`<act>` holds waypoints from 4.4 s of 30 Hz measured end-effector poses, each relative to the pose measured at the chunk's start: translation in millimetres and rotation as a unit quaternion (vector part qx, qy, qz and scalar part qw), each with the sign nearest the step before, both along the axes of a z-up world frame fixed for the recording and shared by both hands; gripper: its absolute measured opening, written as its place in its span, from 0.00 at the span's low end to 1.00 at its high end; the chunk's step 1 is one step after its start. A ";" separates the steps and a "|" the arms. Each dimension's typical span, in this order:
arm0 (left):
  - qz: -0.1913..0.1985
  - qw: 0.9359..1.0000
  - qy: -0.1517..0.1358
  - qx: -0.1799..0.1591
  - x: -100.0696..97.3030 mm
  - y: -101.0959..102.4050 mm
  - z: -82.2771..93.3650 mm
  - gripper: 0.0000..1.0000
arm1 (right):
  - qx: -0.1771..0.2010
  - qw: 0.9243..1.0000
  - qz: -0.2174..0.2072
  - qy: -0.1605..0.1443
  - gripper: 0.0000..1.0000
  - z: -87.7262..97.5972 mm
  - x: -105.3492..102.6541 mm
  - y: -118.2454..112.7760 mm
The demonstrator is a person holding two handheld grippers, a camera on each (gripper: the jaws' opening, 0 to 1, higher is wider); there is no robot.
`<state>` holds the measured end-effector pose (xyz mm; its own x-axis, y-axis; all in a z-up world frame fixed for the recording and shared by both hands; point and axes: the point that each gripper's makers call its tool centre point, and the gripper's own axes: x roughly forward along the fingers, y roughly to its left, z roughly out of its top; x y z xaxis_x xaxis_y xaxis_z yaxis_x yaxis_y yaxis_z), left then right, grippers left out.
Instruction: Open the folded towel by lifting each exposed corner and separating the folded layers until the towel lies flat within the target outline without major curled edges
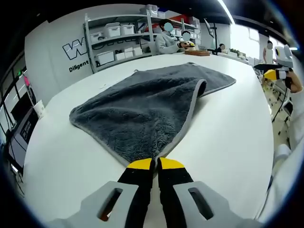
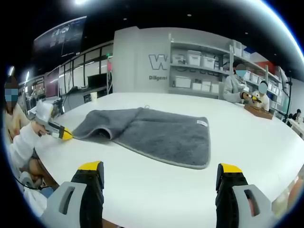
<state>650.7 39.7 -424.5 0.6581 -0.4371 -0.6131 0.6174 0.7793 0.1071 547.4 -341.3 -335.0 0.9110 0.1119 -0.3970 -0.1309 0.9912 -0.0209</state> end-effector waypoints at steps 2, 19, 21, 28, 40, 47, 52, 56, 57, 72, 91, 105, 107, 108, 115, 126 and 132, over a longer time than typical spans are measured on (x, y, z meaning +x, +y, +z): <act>0.001 1.000 0.002 0.005 -2.6 6.5 -0.1 0.04 | -0.001 1.000 0.000 0.001 0.99 -0.7 -0.3 0.4; 0.030 0.998 0.014 0.052 -8.3 59.1 0.2 0.03 | -0.004 1.000 0.004 0.006 0.99 -3.3 0.1 4.7; 0.034 0.998 0.015 0.057 -7.9 64.1 1.0 0.03 | -0.003 1.000 0.004 0.005 0.98 -2.9 0.1 4.9; 0.048 0.996 0.013 0.077 -5.3 83.3 3.7 0.03 | -0.003 1.000 0.005 0.007 0.98 -4.3 0.7 5.7; 0.067 0.993 0.013 0.099 -0.3 107.3 2.8 0.03 | -0.005 1.000 0.007 0.010 0.98 -5.4 1.2 7.4; 0.079 0.991 0.012 0.108 2.0 119.3 2.3 0.03 | -0.005 1.000 0.007 0.012 0.99 -6.1 0.8 7.7; 0.087 0.990 0.010 0.112 4.2 127.1 2.9 0.03 | -0.005 1.000 0.007 0.012 0.99 -6.2 0.8 7.7; 0.094 0.989 0.009 0.113 5.3 131.3 3.5 0.03 | -0.005 1.000 0.007 0.013 0.99 -6.3 0.9 6.8; 0.095 0.989 0.008 0.114 5.6 132.3 3.4 0.03 | -0.005 1.000 0.007 0.013 0.99 -6.3 1.0 6.5; 0.122 0.985 0.000 0.126 13.7 153.4 4.5 0.03 | -0.005 1.000 0.006 0.015 0.99 -7.0 0.8 5.7; 0.141 0.986 0.014 0.088 3.6 158.5 7.3 0.07 | -0.006 1.000 0.005 0.017 0.99 -7.3 1.2 4.3; 0.188 0.981 -0.045 0.023 -21.2 165.8 51.6 0.23 | -0.013 1.000 0.013 0.023 0.99 -10.7 3.0 15.1; 0.190 0.980 -0.054 0.007 -23.3 161.8 57.5 0.26 | -0.015 0.999 0.016 0.024 0.99 -11.0 2.8 17.6; 0.188 0.980 -0.056 0.000 -24.8 159.0 59.5 0.28 | -0.015 0.999 0.017 0.025 0.99 -11.0 2.6 18.7; 0.169 0.983 -0.066 -0.033 -30.5 137.3 67.0 0.43 | -0.019 0.999 0.016 0.025 0.99 -11.3 2.2 20.9; 0.148 0.983 -0.098 -0.054 -28.9 121.5 82.2 0.67 | -0.031 0.998 0.035 0.039 0.99 -18.1 6.4 40.2; 0.144 0.983 -0.095 -0.062 -33.0 119.7 78.5 0.76 | -0.048 0.997 0.030 0.043 0.99 -18.5 9.3 45.8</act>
